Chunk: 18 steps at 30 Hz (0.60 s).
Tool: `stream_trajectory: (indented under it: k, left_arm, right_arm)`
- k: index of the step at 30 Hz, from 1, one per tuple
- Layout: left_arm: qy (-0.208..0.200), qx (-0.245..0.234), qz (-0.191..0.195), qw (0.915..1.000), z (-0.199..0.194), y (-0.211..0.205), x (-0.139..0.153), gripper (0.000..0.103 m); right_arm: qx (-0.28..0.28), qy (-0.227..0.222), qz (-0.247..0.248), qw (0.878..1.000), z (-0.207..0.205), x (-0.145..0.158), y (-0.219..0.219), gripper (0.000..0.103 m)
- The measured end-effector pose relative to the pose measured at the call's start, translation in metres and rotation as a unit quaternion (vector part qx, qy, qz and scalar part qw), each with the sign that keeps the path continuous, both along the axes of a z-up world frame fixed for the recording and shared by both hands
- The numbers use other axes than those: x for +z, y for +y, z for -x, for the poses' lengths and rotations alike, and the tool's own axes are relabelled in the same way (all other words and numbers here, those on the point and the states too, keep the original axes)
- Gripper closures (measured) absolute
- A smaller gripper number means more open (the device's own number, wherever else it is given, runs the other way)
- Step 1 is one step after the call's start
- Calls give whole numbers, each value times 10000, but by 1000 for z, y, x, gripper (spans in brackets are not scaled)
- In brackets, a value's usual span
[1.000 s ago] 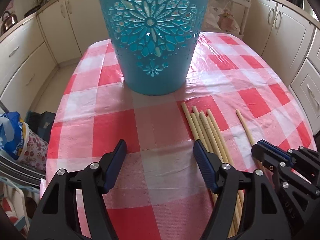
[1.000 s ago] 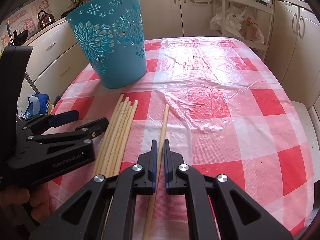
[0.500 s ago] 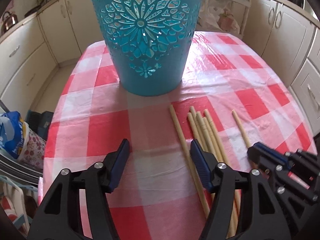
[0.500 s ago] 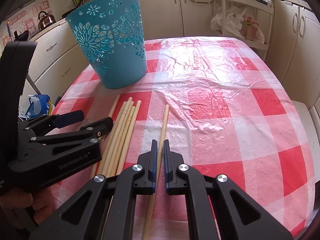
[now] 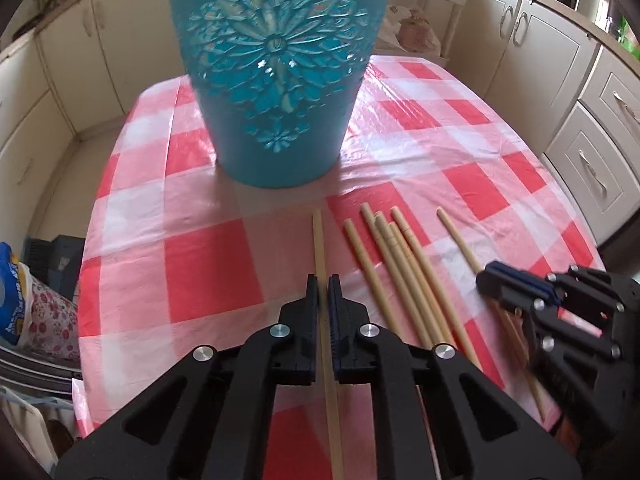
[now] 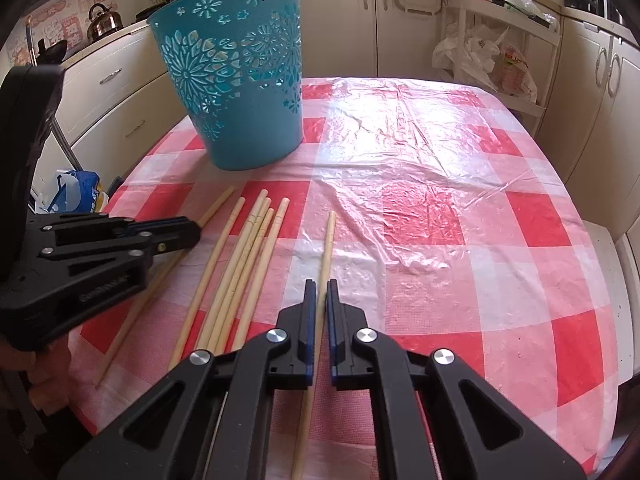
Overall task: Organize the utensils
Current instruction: 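Close the right tool on a stick while the left tool lifts its stick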
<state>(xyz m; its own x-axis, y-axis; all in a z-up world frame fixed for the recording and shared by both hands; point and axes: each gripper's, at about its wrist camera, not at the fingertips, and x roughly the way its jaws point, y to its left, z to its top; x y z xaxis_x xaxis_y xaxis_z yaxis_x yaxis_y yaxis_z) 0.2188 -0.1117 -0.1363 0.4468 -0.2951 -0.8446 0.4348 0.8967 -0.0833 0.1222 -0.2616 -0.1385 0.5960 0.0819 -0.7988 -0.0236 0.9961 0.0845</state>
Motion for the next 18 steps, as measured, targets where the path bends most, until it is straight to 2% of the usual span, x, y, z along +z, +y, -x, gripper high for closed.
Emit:
stream_trajectory:
  k: [2,5,6,8,9,10,12,15,18]
  left_arm:
    - [58,-94,-144,9998,-4,0,1,97]
    - [-13,-191,-477,9987,-9,-9,1,94]
    - [-55,-201,-586,9981,-9,-12,0,89]
    - [-174,-265,-814,9962,-12,-20,-1,89]
    - [-184,-309,-848,9957,-12,-22,-1,94]
    - [-157,-328,-823,9959,-12,-23,0,98]
    - [-226,-310,-828,9958,-8,-22,1,99]
    - [-398,-230,-529,9975,7,-10,10,99]
    - [-749,-115,87,9971,26,13,31,98]
  right_arm:
    - [9,18,16,10000,-1,0,0,97]
    - [114,-11,370,9992,-1,0,9,97]
    - [149,-25,490,9987,0,0,12,97]
    - [190,-44,611,9979,0,-1,15,97]
    - [186,-44,583,9981,0,-1,14,97]
    - [160,-32,457,9988,-1,-1,11,97]
    - [53,19,-41,10000,-1,-1,-1,98]
    - [-141,-13,-844,9963,1,1,-23,98]
    - [-234,-272,-1221,9919,6,12,-32,98]
